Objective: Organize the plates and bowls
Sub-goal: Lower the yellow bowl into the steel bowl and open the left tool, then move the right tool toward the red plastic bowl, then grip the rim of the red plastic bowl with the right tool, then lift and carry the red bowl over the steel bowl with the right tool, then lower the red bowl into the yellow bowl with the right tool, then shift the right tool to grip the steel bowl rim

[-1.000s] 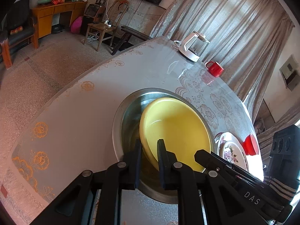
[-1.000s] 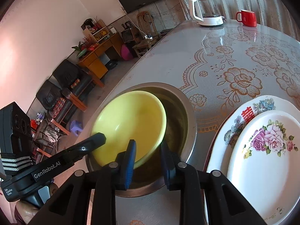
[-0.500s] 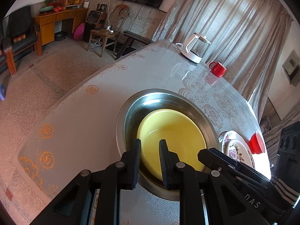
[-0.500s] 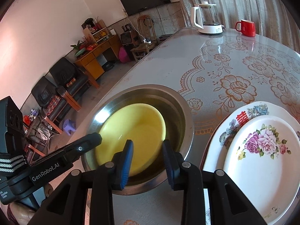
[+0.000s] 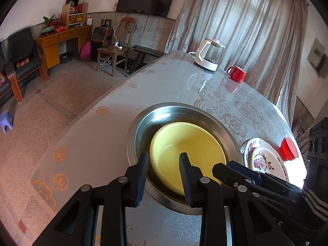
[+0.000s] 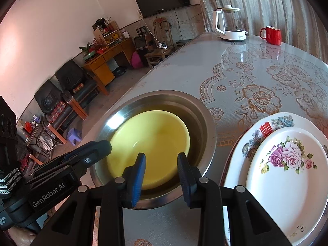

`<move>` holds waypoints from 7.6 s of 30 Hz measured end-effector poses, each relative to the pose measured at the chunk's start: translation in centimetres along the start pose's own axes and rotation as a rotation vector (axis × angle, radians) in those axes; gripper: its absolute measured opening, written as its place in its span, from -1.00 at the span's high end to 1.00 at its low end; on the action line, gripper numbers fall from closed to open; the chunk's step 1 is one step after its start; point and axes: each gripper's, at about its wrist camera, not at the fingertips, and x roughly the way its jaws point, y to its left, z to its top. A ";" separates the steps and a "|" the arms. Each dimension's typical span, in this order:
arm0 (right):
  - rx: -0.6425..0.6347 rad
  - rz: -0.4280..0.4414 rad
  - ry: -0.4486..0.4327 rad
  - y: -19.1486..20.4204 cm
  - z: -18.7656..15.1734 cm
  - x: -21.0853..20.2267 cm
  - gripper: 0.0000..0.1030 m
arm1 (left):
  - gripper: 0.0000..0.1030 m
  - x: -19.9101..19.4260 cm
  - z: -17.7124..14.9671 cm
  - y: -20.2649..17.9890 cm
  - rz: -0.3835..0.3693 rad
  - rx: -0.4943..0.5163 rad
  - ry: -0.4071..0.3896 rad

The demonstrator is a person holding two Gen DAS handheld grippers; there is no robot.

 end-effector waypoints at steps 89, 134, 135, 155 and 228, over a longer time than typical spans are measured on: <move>0.774 -0.338 -0.361 -36.1 -4.5 -17.5 0.80 | 0.58 14.5 -1.0 -38.7 -0.467 0.427 0.370; 0.331 -0.136 -0.230 -11.6 -0.9 -12.1 0.80 | 0.58 -0.9 0.5 -11.9 -0.390 0.106 0.075; 0.319 -0.124 -0.220 -11.0 -0.7 -11.6 0.80 | 0.58 -1.0 0.6 -11.0 -0.387 0.088 0.069; 0.116 0.010 -0.011 -1.4 1.3 -2.6 0.80 | 0.58 -1.3 0.3 1.5 -0.277 -0.138 0.069; 0.005 -0.111 0.043 0.1 1.2 0.8 0.78 | 0.57 0.5 -0.6 0.2 -0.019 0.064 -0.010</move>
